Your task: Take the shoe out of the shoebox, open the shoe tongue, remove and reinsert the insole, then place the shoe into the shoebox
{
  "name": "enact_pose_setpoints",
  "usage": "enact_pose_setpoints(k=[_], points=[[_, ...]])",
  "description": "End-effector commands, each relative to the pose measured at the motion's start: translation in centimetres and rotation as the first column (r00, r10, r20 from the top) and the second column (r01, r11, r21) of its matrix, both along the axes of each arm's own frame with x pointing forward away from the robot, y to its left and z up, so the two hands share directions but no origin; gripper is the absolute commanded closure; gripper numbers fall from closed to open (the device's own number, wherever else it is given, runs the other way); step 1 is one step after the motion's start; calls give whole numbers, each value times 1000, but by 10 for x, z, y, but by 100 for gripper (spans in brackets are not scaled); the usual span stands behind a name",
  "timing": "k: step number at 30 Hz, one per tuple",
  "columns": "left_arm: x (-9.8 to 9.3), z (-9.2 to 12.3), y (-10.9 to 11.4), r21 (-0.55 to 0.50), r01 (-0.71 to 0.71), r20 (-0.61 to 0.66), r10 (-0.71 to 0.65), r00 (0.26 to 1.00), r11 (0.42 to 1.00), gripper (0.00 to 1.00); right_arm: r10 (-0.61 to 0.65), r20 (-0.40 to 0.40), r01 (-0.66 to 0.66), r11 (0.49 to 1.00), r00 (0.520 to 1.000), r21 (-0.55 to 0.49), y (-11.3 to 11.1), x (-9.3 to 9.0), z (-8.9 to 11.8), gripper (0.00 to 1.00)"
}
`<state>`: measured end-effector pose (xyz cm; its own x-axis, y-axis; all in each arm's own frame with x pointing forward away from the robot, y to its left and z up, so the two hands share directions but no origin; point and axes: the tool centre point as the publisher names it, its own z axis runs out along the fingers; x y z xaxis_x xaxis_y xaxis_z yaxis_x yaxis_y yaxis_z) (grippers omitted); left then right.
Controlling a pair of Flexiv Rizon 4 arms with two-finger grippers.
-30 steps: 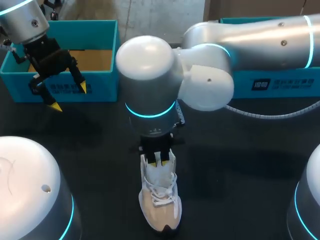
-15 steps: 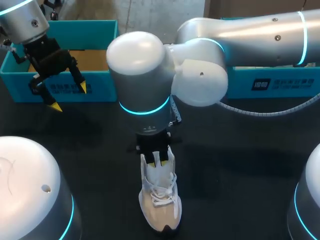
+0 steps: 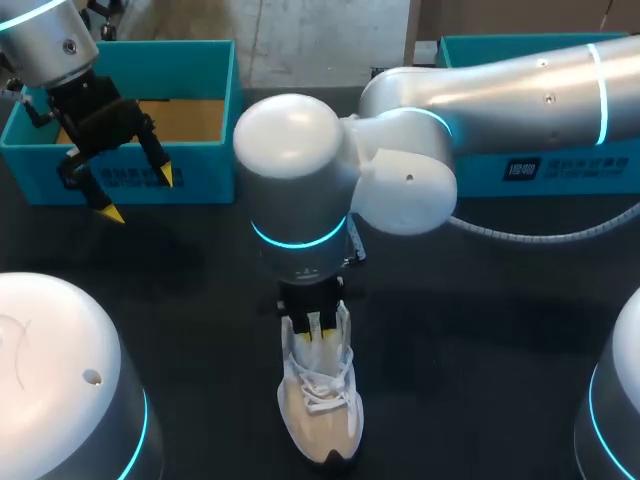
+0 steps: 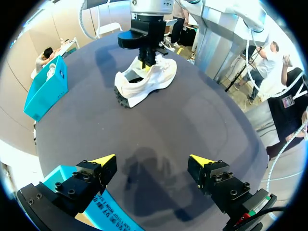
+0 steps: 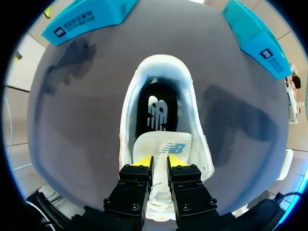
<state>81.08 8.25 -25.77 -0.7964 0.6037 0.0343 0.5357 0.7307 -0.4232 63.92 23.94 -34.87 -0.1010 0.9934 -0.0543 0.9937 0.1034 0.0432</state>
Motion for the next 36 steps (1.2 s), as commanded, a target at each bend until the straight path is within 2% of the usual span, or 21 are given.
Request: enact_pose_setpoints(k=[1, 6, 9, 11, 14, 15, 19, 20, 21, 31, 33, 34, 36], points=[[0, 0, 1, 2, 0, 1, 0, 1000, 1000, 0, 52, 56, -52, 999, 997, -3, -2, -5, 34, 79], [0, 0, 1, 2, 0, 1, 0, 1000, 1000, 0, 208, 70, -210, 977, 976, 25, -11, 4, 55, 71], [0, 0, 1, 2, 0, 1, 0, 1000, 1000, 0, 378, 84, -384, 919, 922, 83, -15, 13, 64, 60], [0, 0, 1, 2, 0, 1, 0, 1000, 1000, 0, 446, 52, -449, 890, 894, 80, -19, 22, 67, 52], [0, 0, 1, 2, 0, 1, 0, 1000, 1000, 0, 568, 58, -571, 813, 821, 116, -24, 35, 71, 23], [0, 0, 1, 2, 0, 1, 0, 1000, 1000, 0, 611, 58, -613, 781, 789, 119, -25, 39, 72, 0], [0, 0, 1, 2, 0, 1, 0, 1000, 1000, 0, 774, 42, -768, 617, 632, 173, -24, 53, 79, 0], [0, 0, 1, 2, 0, 1, 0, 1000, 1000, 0, 822, 36, -808, 550, 569, 210, -23, 56, 80, 0], [0, 0, 1, 2, 0, 1, 0, 1000, 1000, 0, 873, 56, -846, 451, 485, 285, -22, 59, 81, 0], [0, 0, 1, 2, 0, 1, 0, 1000, 1000, 0, 873, 56, -846, 451, 485, 285, -22, 59, 81, 0], [0, 0, 1, 2, 0, 1, 0, 1000, 1000, 0, 896, -16, -870, 435, 444, 234, -10, 65, 76, 0], [0, 0, 1, 2, 0, 1, 0, 1000, 1000, 0, 911, -36, -892, 411, 412, 188, -5, 68, 77, 0], [0, 0, 1, 2, 0, 1, 0, 1000, 1000, 0, 915, -92, -909, 402, 393, 113, -1, 72, 78, 0]])
